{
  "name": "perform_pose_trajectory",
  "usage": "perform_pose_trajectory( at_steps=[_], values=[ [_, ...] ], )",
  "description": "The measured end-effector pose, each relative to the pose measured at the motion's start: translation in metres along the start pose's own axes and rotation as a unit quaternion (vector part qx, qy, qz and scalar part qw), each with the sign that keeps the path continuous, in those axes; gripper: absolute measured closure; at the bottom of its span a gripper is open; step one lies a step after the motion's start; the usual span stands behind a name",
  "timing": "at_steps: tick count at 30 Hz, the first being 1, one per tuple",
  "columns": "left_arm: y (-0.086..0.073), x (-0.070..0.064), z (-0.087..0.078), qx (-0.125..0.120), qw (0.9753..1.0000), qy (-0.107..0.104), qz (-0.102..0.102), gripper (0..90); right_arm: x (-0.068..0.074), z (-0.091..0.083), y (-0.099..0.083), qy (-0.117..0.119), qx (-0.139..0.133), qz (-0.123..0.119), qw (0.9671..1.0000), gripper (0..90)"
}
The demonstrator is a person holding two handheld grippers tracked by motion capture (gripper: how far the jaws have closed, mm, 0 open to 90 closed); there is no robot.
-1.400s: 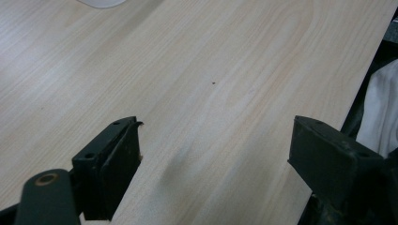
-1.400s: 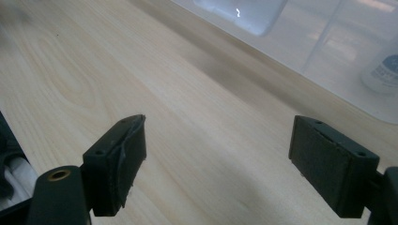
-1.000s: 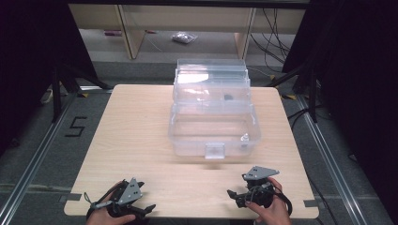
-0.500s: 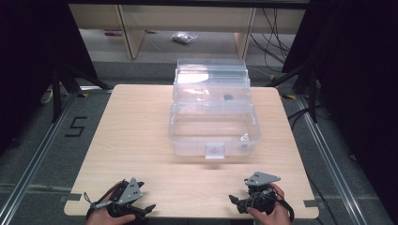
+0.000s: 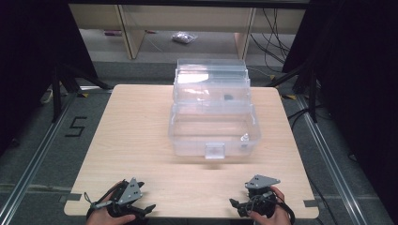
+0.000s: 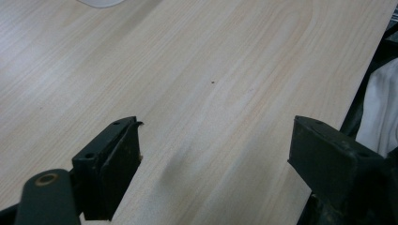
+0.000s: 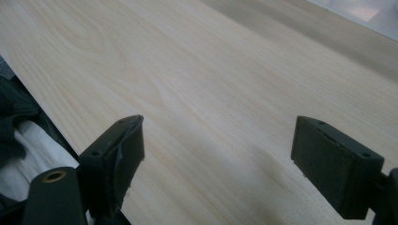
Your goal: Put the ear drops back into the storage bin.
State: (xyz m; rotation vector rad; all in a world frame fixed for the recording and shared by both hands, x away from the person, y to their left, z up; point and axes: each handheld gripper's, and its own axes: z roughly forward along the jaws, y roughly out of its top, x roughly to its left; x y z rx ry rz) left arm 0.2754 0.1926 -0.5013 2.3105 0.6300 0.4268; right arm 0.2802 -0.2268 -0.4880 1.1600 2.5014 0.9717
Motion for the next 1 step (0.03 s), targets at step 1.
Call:
perform_pose_trajectory(
  at_steps=[1],
  values=[
    [0.0,0.0,0.0,0.0,1.0,0.0,0.0,16.4,0.0,0.0,0.0,0.0,0.0,0.0,1.0,18.5]
  ],
)
